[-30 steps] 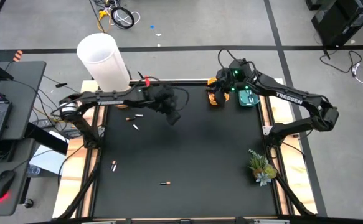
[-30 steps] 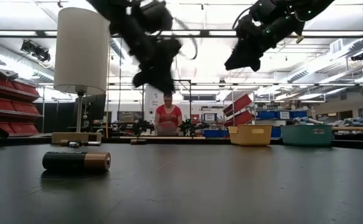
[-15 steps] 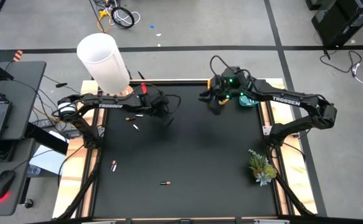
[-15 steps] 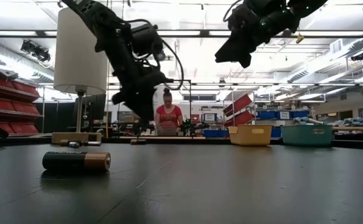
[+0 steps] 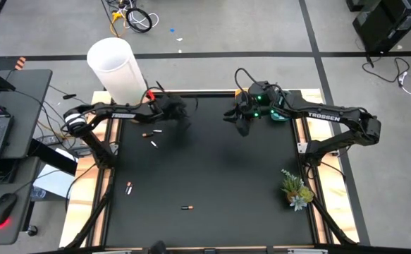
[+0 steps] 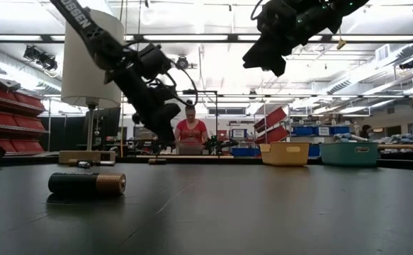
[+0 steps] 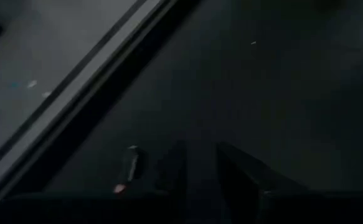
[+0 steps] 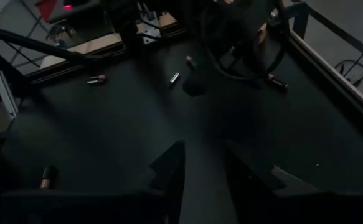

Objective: Sort batteries
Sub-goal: Put the black battery into the yellow bin

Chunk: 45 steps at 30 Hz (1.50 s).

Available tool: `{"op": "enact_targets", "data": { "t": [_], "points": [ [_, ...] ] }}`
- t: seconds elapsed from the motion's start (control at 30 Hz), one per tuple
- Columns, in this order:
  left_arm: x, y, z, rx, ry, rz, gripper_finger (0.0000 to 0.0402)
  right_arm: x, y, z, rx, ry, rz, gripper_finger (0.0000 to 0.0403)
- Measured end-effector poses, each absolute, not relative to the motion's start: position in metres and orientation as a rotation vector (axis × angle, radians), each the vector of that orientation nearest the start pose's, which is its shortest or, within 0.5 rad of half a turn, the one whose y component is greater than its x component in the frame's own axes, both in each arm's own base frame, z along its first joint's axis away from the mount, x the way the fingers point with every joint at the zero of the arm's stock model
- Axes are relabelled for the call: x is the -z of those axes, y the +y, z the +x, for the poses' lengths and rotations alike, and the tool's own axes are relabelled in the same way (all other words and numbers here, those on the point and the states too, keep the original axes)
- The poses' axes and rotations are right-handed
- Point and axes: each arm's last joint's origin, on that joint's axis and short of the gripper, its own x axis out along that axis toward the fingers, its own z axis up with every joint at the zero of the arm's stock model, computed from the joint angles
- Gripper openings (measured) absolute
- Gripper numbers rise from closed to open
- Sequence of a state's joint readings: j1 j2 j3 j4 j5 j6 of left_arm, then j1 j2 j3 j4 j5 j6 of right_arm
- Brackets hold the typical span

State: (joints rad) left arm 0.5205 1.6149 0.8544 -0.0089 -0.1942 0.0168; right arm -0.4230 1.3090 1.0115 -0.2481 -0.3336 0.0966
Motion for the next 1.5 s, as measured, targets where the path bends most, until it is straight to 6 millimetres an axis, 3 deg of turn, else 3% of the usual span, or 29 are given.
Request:
{"op": "enact_targets", "data": {
  "t": [0.13,0.3,0.5,0.7,0.93,1.1,1.5],
  "points": [
    [-0.165,0.175,0.263,-0.684,0.651,-0.182,0.0095,-0.295,-0.104,0.265,0.106,0.505,0.321,0.0119],
    [-0.161,0.183,0.253,-0.718,0.52,-0.131,0.0095,-0.295,-0.099,0.267,0.097,0.508,0.335,0.0119],
    [-0.152,0.187,0.24,-0.803,0.536,-0.14,0.0104,-0.294,-0.096,0.269,0.129,0.511,0.327,0.0119],
    [-0.146,0.19,0.233,-0.849,0.554,-0.221,0.0157,-0.294,-0.096,0.269,0.129,0.511,0.329,0.0119],
    [-0.133,0.193,0.233,-0.852,0.583,-0.29,0.0213,-0.295,-0.096,0.269,0.129,0.508,0.327,0.0119],
    [-0.123,0.2,0.242,-0.886,0.606,-0.314,0.0212,-0.295,-0.096,0.269,0.131,0.502,0.335,0.0119],
    [-0.127,0.202,0.248,-0.904,0.736,-0.327,0.0204,-0.299,-0.095,0.266,0.135,0.487,0.352,0.0119]
  ]
}}
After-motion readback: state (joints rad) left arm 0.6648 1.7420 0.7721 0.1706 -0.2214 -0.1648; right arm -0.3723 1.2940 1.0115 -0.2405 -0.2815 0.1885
